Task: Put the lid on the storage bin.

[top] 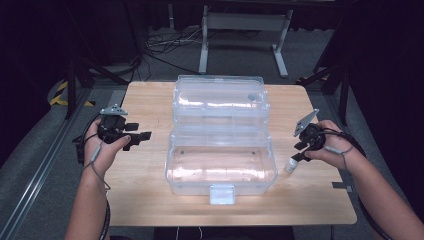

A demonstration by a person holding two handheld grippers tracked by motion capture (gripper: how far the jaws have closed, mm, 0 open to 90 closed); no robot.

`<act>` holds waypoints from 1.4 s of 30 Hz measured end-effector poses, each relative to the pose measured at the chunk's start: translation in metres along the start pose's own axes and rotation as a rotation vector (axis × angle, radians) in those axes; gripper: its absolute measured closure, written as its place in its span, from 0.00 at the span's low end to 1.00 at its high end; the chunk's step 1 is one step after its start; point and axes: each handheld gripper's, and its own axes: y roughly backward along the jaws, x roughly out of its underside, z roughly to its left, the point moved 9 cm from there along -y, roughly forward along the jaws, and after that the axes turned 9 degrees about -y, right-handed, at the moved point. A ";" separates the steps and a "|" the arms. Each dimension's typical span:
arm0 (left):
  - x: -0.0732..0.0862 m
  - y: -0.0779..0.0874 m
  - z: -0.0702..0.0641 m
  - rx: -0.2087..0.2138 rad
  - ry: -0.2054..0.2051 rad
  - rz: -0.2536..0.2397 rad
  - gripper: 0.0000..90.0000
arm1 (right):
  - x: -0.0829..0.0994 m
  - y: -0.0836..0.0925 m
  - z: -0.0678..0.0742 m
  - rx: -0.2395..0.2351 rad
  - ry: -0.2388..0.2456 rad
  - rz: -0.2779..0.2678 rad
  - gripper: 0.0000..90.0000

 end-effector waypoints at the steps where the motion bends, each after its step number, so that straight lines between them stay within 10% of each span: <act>1: 0.000 0.000 0.000 0.002 0.000 0.002 0.39 | 0.001 -0.002 0.000 -0.005 -0.002 0.008 0.60; 26: 0.002 0.000 0.001 0.003 0.001 0.004 0.39 | 0.012 -0.031 0.000 -0.017 0.001 0.103 0.74; 42: 0.002 0.002 0.001 0.000 0.009 0.000 0.39 | 0.006 -0.020 0.004 -0.014 0.003 0.091 0.80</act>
